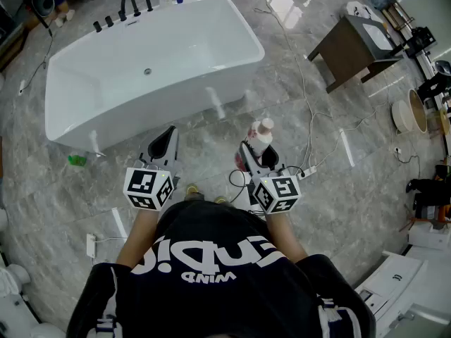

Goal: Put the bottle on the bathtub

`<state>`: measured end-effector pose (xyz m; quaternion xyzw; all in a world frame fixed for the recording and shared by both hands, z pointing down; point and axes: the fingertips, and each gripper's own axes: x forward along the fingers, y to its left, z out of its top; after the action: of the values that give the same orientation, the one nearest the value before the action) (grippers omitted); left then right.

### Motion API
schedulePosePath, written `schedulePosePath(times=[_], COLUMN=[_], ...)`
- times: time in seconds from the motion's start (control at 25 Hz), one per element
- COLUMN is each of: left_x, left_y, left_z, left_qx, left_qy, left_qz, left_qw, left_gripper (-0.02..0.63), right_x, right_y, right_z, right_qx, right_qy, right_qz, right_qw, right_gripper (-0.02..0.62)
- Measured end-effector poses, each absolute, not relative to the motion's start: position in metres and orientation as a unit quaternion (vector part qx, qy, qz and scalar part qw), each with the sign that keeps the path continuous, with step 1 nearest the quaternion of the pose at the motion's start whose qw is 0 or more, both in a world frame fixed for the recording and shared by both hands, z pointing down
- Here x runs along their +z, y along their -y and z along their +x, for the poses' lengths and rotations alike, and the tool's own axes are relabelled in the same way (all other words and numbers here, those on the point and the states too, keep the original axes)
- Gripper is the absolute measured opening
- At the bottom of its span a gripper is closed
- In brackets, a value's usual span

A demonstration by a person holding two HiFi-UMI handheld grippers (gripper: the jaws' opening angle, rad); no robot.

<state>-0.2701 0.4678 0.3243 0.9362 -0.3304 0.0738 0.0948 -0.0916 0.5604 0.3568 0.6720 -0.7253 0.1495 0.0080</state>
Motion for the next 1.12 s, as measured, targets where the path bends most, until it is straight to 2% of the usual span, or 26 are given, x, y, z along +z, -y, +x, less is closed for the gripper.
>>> schedulePosePath(times=[0.68, 1.12], left_x=[0.337, 0.354], left_y=[-0.407, -0.336], left_z=[-0.278, -0.235], left_qx=[0.075, 0.08], left_qy=[0.3, 0.297], left_qz=[0.946, 0.947], left_qw=[0.093, 0.095], left_gripper=[0.009, 0.008], right_x=[0.36, 0.373], right_y=[-0.506, -0.434], right_z=[-0.092, -0.042], right_qx=[0.133, 0.132], right_qy=[0.706, 0.701], right_qz=[0.695, 0.701], right_qw=[-0.004, -0.011], right_gripper=[0.238, 0.238])
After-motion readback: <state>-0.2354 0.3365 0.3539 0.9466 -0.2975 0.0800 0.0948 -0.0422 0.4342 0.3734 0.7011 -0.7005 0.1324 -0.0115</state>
